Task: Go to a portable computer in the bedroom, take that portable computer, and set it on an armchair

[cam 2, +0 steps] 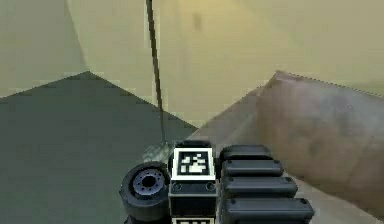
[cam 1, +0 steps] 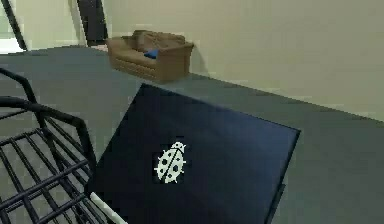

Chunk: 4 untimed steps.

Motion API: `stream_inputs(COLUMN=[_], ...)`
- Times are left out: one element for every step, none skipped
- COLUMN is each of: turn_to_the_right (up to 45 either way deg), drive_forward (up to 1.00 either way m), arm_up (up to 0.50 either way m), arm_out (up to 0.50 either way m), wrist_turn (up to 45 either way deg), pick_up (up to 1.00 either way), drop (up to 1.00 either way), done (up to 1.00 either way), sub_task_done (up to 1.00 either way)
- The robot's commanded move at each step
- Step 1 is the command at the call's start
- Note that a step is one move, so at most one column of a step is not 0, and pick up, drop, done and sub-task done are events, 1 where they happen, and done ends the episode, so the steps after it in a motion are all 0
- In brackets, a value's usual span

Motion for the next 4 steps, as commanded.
stream_inputs(turn_to_the_right=[45.0, 45.0, 39.0, 0.0], drive_forward=[0.00, 0.00, 0.00, 0.10], arm_up=[0.00, 0.00, 0.00, 0.00], arm_out=[0.00, 0.00, 0.00, 0.00], wrist_turn=[0.0, 0.0, 0.0, 0.0], pick_up=[0.00, 0.00, 0.00, 0.00], drop=[0.00, 0.00, 0.00, 0.00], done=[0.00, 0.00, 0.00, 0.00], sub_task_done=[0.00, 0.00, 0.00, 0.00])
